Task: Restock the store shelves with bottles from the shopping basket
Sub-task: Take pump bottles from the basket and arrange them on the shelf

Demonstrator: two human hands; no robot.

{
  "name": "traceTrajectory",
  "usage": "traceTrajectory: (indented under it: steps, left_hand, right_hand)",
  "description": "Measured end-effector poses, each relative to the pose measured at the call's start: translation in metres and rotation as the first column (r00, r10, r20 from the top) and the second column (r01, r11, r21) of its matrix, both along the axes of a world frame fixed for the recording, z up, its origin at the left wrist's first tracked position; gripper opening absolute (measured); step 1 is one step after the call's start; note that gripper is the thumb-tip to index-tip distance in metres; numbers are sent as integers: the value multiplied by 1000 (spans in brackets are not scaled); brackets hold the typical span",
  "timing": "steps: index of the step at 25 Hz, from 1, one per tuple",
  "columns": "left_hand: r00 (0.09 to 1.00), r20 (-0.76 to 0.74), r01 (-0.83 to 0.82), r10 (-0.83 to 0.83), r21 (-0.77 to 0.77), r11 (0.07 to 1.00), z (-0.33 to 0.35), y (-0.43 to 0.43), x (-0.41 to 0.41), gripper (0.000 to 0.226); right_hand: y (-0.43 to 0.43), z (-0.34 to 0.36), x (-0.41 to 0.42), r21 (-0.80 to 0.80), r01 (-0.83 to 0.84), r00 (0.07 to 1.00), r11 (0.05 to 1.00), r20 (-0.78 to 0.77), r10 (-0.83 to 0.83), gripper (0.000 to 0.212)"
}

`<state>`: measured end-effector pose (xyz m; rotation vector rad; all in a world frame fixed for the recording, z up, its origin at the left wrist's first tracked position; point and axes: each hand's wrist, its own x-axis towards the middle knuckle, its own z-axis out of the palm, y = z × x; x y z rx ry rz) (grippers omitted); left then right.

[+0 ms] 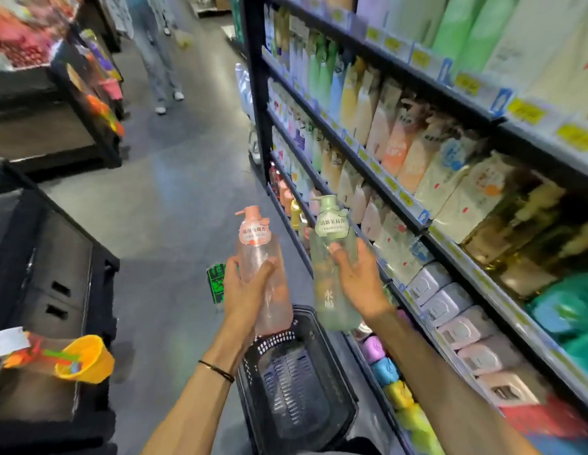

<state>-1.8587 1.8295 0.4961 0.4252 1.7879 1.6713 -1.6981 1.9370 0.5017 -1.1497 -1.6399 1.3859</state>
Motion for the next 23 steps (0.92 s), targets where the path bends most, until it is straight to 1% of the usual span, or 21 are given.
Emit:
traceTrajectory:
  steps: [2,4,5,7,8,9,11,12,15,16,18,21,23]
  left_hand:
    - [995,-19,103,-102,38,994,18,-4,3,33]
    - [973,-42,227,-225,57,972,31,-9,13,31]
    - [956,-60,292,-288,69,954,40,-9,20,29]
    - [905,-78,425,-419,99,900,56,-11,46,26]
    - [880,-89,474,-466,119,873,63,-12,63,25]
    - [856,-104,517,-506,140,845,70,-14,79,24]
    - [783,-109,621,-612,162,766,81,-21,125,24]
    - [746,-100,664,-658,175,727,85,-26,149,24]
    - [621,-98,779,-778,189,598,95,-48,226,25]
    - [581,-108,808,-806,199,555,97,-57,253,24]
    - [513,-116,848,-851,221,481,99,-74,300,23]
    - [395,-160,906,-905,230,355,97,-117,382,22]
    - [344,-199,924,-917,243,294,95,-154,439,18]
  right_hand:
    - [-19,18,17,45,104,995,994,-20,-103,17]
    - [-42,32,41,75,231,973,970,-35,-229,20]
    - [-55,38,55,96,303,953,948,-25,-302,19]
    - [-84,51,91,143,417,907,898,-10,-420,9]
    - [-95,55,108,148,464,884,873,-18,-467,11]
    - [-106,60,124,161,512,857,843,-36,-514,18]
    - [-136,71,170,196,624,777,756,-60,-626,37]
    - [-152,76,193,209,666,741,716,-67,-669,43]
    - [-204,84,263,229,764,636,604,-110,-764,42]
    - [-224,86,286,229,789,604,570,-122,-787,45]
    - [-258,89,326,252,825,550,506,-149,-822,49]
    - [-322,90,402,252,870,471,423,-176,-864,40]
    - [-368,92,453,259,889,432,377,-204,-878,46]
